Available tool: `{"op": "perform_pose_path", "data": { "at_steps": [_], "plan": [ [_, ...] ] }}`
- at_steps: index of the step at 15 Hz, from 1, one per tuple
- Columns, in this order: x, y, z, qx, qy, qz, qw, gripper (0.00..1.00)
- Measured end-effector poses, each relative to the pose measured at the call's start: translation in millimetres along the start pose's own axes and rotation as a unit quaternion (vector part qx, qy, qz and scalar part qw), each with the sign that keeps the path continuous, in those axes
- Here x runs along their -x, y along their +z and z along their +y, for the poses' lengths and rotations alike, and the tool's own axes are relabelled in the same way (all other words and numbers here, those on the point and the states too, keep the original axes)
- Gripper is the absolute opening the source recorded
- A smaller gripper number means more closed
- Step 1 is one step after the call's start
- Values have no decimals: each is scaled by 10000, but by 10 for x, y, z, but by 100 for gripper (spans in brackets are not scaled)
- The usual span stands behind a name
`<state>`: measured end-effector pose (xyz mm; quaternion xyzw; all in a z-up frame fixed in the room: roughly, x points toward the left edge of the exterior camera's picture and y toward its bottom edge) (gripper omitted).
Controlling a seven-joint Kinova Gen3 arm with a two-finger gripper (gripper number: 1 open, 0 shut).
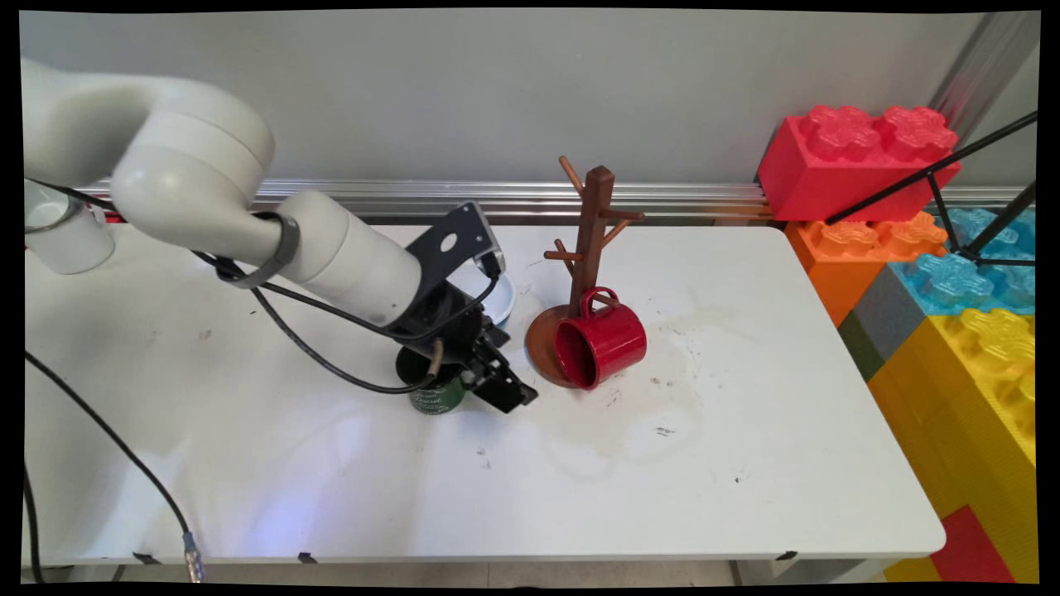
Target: Pick up the red mug from the rack
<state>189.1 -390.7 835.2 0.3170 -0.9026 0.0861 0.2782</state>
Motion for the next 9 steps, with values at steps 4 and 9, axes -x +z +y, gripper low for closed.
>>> {"op": "perform_pose_path", "data": {
  "at_steps": [4, 9],
  "plan": [
    [25, 172, -20, 165, -161, 307, 9993, 100],
    [49, 367, -56, 342, -378, 674, 9964, 100]
  ]
}}
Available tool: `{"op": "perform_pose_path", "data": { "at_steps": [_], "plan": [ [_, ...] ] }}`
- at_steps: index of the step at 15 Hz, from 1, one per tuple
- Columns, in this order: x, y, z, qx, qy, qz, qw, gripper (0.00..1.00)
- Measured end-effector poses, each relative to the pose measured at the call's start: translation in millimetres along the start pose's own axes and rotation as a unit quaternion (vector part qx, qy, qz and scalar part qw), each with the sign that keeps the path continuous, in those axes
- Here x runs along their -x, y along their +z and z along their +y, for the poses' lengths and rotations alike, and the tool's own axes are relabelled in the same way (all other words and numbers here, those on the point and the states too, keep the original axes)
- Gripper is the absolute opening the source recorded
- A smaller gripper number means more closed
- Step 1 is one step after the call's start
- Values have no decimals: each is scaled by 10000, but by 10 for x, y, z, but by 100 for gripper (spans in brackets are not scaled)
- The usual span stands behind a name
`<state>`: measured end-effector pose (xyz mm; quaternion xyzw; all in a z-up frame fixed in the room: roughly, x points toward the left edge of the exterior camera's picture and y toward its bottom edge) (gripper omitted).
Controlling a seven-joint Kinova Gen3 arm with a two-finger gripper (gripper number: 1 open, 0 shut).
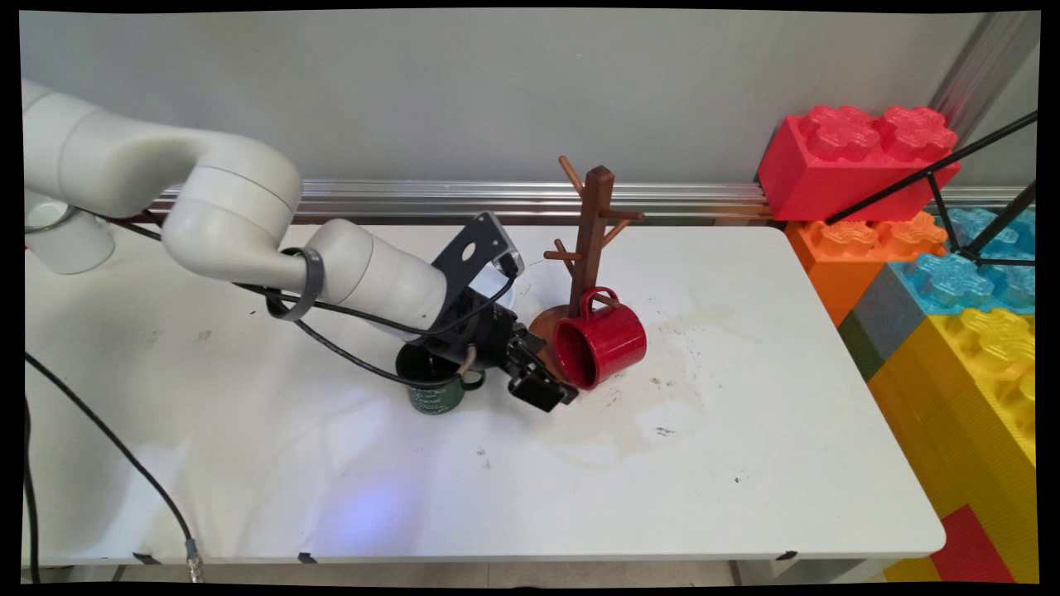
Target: Pick up the red mug from the rack
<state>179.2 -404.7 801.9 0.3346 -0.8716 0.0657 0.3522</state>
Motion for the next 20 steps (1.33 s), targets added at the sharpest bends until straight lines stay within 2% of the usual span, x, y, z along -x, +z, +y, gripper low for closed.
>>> {"op": "perform_pose_path", "data": {
  "at_steps": [4, 9, 15, 20],
  "plan": [
    [30, 89, -31, 87, -156, 209, 9996, 100],
    [100, 205, -71, 243, -558, 430, 9972, 100],
    [100, 314, -74, 373, -949, 677, 9925, 100],
    [94, 450, -73, 381, -1259, 812, 9880, 100]
  ]
}}
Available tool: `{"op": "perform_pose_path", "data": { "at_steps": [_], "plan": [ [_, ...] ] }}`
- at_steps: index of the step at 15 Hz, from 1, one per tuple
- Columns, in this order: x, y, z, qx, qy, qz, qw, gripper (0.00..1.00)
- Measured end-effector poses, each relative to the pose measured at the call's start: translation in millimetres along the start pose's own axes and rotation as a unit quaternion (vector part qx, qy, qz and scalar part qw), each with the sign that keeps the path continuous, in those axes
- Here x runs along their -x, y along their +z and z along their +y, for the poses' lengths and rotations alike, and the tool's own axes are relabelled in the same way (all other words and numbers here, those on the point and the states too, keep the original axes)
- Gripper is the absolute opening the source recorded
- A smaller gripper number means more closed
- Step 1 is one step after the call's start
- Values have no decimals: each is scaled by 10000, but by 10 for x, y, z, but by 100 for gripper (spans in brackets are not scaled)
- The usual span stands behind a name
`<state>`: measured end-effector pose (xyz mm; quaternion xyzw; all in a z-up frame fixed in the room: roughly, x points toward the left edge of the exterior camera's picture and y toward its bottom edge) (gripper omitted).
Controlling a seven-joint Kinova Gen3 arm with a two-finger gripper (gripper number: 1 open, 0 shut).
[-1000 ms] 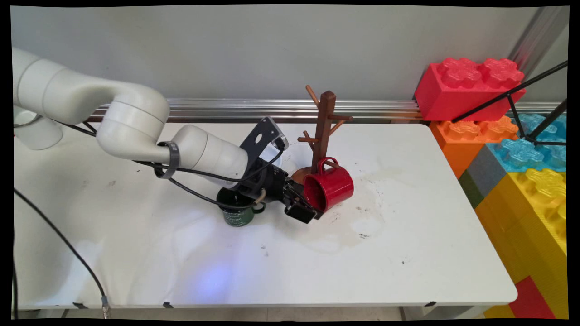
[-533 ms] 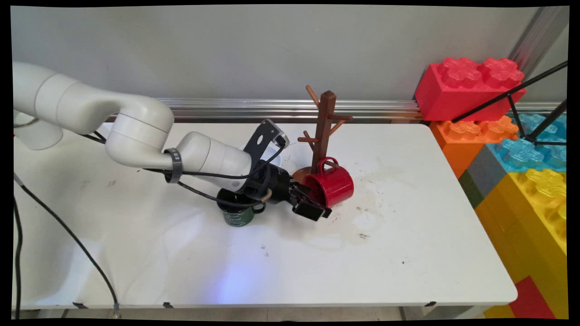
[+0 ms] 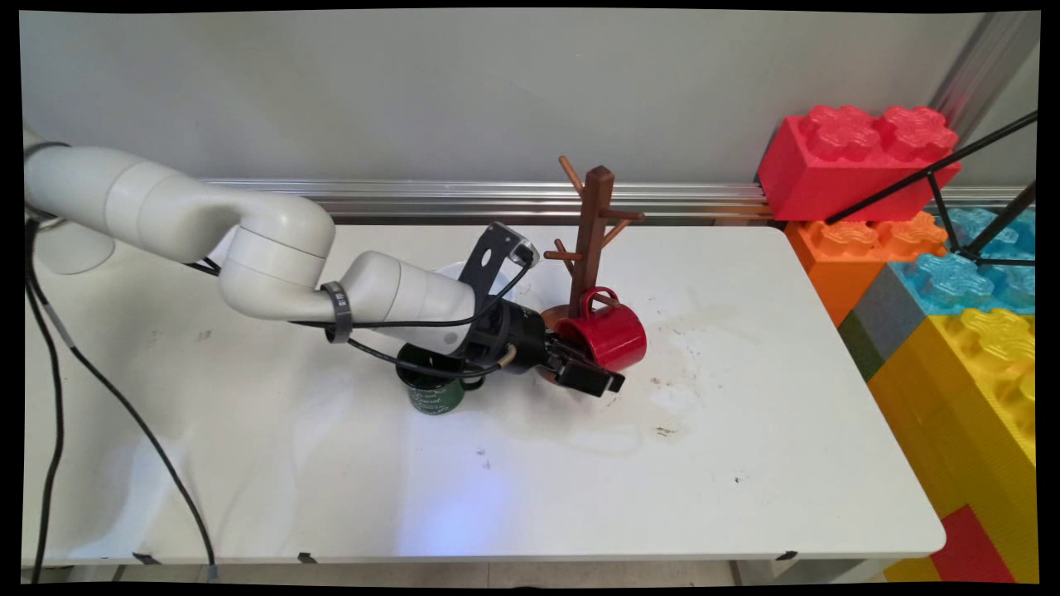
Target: Pick up the red mug from the rack
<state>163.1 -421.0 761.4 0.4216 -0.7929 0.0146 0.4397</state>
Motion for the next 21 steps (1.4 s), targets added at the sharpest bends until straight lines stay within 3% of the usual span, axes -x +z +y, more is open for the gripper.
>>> {"op": "perform_pose_path", "data": {
  "at_steps": [15, 16, 21],
  "plan": [
    [14, 301, 73, -58, -479, 221, 9986, 100],
    [10, 311, 78, -70, -488, 237, 9985, 0],
    [14, 327, 77, -160, -543, 260, 9981, 0]
  ]
}}
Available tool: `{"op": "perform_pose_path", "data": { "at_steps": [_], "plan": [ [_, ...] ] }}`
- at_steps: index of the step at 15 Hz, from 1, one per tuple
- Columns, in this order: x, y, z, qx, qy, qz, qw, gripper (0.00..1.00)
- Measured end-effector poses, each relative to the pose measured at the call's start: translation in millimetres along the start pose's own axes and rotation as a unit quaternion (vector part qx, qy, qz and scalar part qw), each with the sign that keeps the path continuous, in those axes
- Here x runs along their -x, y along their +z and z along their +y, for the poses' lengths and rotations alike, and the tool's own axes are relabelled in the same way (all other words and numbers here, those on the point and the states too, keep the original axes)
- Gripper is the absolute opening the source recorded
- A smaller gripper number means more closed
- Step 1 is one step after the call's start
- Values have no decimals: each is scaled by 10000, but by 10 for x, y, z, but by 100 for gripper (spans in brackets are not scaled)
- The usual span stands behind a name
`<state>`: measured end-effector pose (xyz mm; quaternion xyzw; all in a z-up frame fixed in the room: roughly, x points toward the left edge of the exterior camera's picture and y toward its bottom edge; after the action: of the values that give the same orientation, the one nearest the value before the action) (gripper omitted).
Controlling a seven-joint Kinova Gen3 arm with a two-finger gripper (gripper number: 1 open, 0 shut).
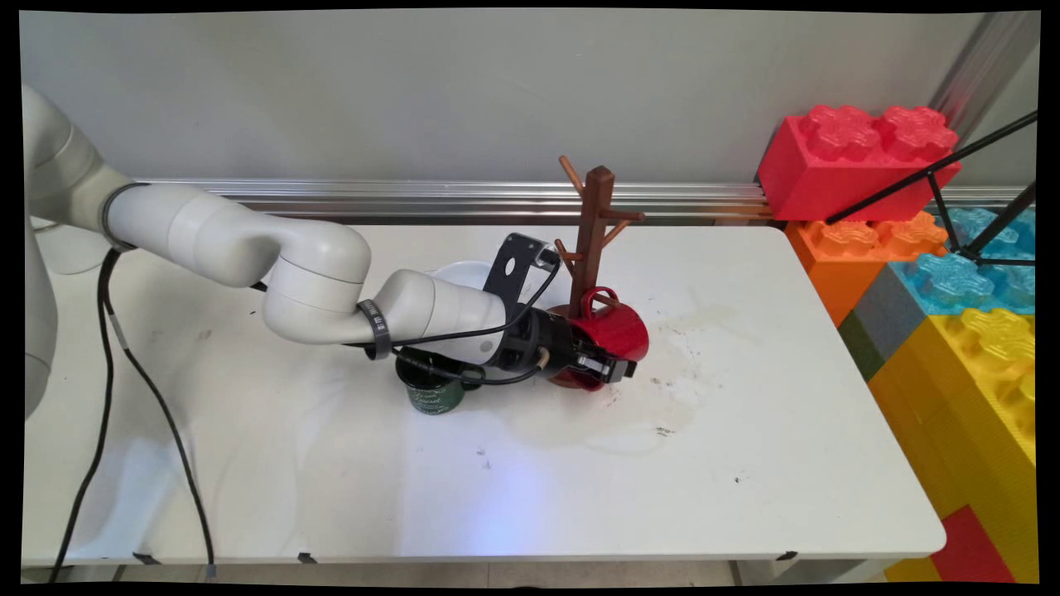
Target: Pick up the red mug from the rack, then place the picked object on the table
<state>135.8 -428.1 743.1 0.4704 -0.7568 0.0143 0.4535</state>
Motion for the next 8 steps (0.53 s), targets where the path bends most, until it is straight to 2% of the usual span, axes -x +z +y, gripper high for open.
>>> {"op": "perform_pose_path", "data": {
  "at_steps": [8],
  "plan": [
    [49, -92, -4, -48, -58, -44, 10000, 0]
  ]
}}
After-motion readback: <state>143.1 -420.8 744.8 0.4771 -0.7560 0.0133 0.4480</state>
